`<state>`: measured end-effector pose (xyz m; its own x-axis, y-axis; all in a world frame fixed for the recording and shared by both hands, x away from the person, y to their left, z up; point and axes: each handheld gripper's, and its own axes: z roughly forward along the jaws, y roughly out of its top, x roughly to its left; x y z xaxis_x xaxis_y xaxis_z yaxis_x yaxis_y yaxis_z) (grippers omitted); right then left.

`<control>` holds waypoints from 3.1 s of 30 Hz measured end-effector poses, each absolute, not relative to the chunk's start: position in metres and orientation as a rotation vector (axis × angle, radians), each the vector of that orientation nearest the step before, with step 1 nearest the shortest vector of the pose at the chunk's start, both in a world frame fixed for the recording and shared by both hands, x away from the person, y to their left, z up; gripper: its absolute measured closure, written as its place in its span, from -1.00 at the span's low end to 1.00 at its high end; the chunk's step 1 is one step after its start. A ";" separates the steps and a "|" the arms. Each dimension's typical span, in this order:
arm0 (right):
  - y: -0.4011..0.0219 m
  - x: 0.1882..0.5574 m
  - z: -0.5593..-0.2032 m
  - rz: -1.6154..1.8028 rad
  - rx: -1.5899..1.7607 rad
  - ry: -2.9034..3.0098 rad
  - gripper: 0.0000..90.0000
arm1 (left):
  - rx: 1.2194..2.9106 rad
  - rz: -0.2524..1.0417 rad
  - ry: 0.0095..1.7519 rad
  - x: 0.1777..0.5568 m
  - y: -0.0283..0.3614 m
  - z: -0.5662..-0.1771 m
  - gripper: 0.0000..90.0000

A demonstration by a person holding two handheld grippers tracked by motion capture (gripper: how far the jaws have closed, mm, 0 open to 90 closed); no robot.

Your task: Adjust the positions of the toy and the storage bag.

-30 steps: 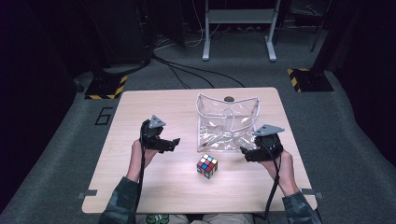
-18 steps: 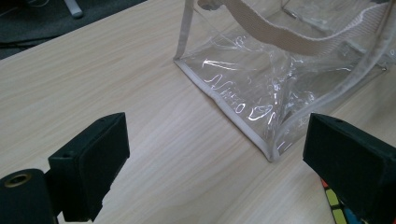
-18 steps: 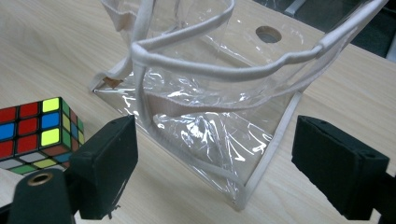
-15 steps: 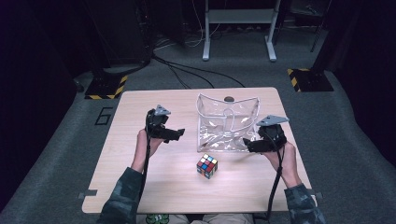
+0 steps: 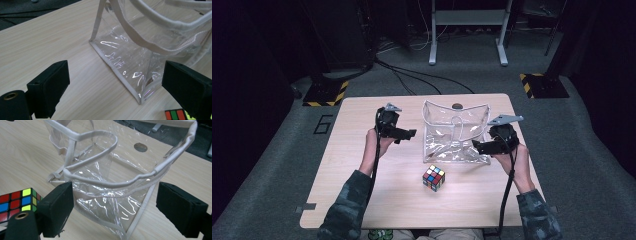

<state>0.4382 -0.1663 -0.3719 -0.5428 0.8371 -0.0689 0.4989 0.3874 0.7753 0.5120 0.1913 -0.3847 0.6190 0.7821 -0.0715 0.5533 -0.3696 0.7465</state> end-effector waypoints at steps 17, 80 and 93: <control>-0.163 0.459 -0.368 0.984 1.184 2.196 -0.69 | 2.026 0.373 1.033 0.540 0.166 -0.362 -0.74; -0.165 0.480 -0.361 0.951 1.188 2.049 0.96 | 2.096 0.555 1.120 0.576 0.229 -0.366 0.98; -0.141 0.502 -0.377 0.914 1.218 2.113 0.96 | 2.142 0.509 1.191 0.593 0.246 -0.388 0.97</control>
<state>0.5016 -0.1411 -0.3770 -0.4524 0.8850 -0.1098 0.5262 0.3643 0.7684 0.5926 0.2460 -0.3883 0.5174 0.8552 0.0302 0.6128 -0.3949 0.6845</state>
